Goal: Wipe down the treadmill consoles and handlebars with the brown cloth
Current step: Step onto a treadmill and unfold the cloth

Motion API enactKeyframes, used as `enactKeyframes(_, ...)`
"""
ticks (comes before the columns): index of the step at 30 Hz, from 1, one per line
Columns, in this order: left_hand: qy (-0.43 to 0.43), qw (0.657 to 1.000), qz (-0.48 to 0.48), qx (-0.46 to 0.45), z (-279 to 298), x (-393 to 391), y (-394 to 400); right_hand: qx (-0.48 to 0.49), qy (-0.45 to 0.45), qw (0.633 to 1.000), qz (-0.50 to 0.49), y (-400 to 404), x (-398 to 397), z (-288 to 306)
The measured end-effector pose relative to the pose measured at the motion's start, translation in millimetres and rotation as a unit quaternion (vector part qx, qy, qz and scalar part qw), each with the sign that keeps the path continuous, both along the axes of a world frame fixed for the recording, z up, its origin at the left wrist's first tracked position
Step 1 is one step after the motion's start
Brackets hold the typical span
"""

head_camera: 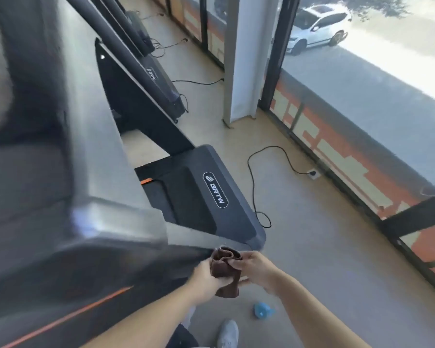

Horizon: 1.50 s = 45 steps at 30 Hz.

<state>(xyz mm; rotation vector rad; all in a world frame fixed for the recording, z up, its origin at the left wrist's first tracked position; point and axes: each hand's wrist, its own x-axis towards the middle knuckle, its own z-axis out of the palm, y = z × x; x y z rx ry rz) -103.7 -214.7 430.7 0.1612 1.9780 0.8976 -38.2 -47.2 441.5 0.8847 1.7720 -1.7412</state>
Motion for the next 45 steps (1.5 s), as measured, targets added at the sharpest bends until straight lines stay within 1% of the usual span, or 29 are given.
enactKeyframes(3,-0.006,0.998,0.035,-0.042,-7.5,0.6,-45.8,0.020,-0.035,0.994,0.104,-40.3,-28.2,-6.7)
enactKeyframes(5,-0.003,0.995,0.081,-0.057,-10.7,5.4,-76.8,0.069,-0.037,0.977,0.196,-72.0,-41.6,-16.4)
enactKeyframes(7,0.022,0.991,0.113,-0.073,-9.8,11.7,-108.3,0.116,-0.023,0.945,0.304,-108.3,-52.4,-18.8)
enactKeyframes(8,0.032,0.988,0.124,-0.082,-7.5,14.0,-123.8,0.141,-0.006,0.923,0.358,-125.0,-56.4,-19.0)
enactKeyframes(10,0.040,0.982,0.159,-0.091,-8.7,18.4,-157.1,0.171,0.017,0.889,0.425,-157.8,-63.9,-17.2)
enactKeyframes(11,0.041,0.979,0.184,-0.084,-12.3,21.7,-176.5,0.155,0.013,0.887,0.436,-176.5,-66.9,-17.0)
enactKeyframes(12,0.043,0.976,0.198,-0.074,-25.1,22.6,-192.5,0.129,0.003,0.892,0.432,-189.7,-68.7,-17.9)
enactKeyframes(13,0.044,0.973,0.218,-0.063,-48.3,23.1,-209.2,0.109,0.000,0.898,0.427,-202.7,-69.6,-14.7)
enactKeyframes(14,0.042,0.966,0.247,-0.059,-54.5,25.6,-228.8,0.110,0.016,0.893,0.437,-221.1,-72.5,-14.8)
enactKeyframes(15,0.039,0.958,0.278,-0.062,-53.5,28.0,-246.1,0.119,0.029,0.887,0.445,-240.8,-76.4,-13.4)
enactKeyframes(16,0.036,0.948,0.310,-0.066,-40.5,30.3,-259.9,0.120,0.034,0.885,0.448,-260.3,-79.7,-12.1)
enactKeyframes(18,0.041,0.925,0.371,-0.069,-1.6,36.1,-285.9,0.112,0.043,0.867,0.484,-303.0,-87.0,-2.5)
enactKeyframes(20,0.043,0.897,0.434,-0.069,10.1,42.5,-316.6,0.119,0.051,0.851,0.510,-347.3,-92.8,11.1)
enactKeyframes(22,0.038,0.872,0.486,-0.055,8.2,50.8,-352.7,0.121,0.049,0.851,0.509,-391.0,-95.0,15.6)
enactKeyframes(24,0.045,0.842,0.538,-0.021,0.3,58.6,-388.7,0.128,0.062,0.855,0.498,-432.4,-93.7,12.0)
enactKeyframes(26,0.051,0.797,0.602,0.008,-5.0,63.8,-419.3,0.129,0.071,0.868,0.474,-469.4,-93.6,10.9)
enactKeyframes(28,0.044,0.767,0.639,0.038,4.5,66.2,-438.6,0.125,0.084,0.877,0.457,-501.4,-92.7,14.2)
enactKeyframes(30,0.015,0.732,0.674,0.095,11.3,66.6,-452.8,0.113,0.106,0.881,0.446,-523.4,-92.6,17.9)
enactKeyframes(32,-0.017,0.673,0.726,0.142,16.2,68.7,-467.2,0.102,0.133,0.877,0.451,-537.2,-91.2,22.4)
enactKeyframes(33,-0.017,0.646,0.748,0.149,19.0,70.7,-472.6,0.093,0.141,0.871,0.462,-542.3,-90.0,24.9)
enactKeyframes(34,-0.004,0.633,0.762,0.137,16.5,73.4,-478.5,0.081,0.147,0.862,0.479,-546.3,-88.3,26.7)
enactKeyframes(36,0.040,0.626,0.773,0.095,14.8,78.2,-484.3,0.059,0.160,0.843,0.510,-553.2,-85.2,28.6)
enactKeyframes(38,0.073,0.614,0.783,0.064,19.7,82.9,-483.9,0.020,0.137,0.852,0.505,-557.6,-83.3,27.3)
enactKeyframes(40,0.089,0.593,0.798,0.059,29.3,87.2,-482.4,-0.023,0.112,0.857,0.503,-559.0,-80.1,29.1)
enactKeyframes(42,0.098,0.568,0.814,0.069,41.7,89.1,-482.7,-0.061,0.106,0.852,0.509,-558.0,-77.2,30.3)
enactKeyframes(45,0.118,0.534,0.834,0.072,52.3,92.8,-486.2,-0.062,0.148,0.831,0.533,-554.9,-76.6,36.6)
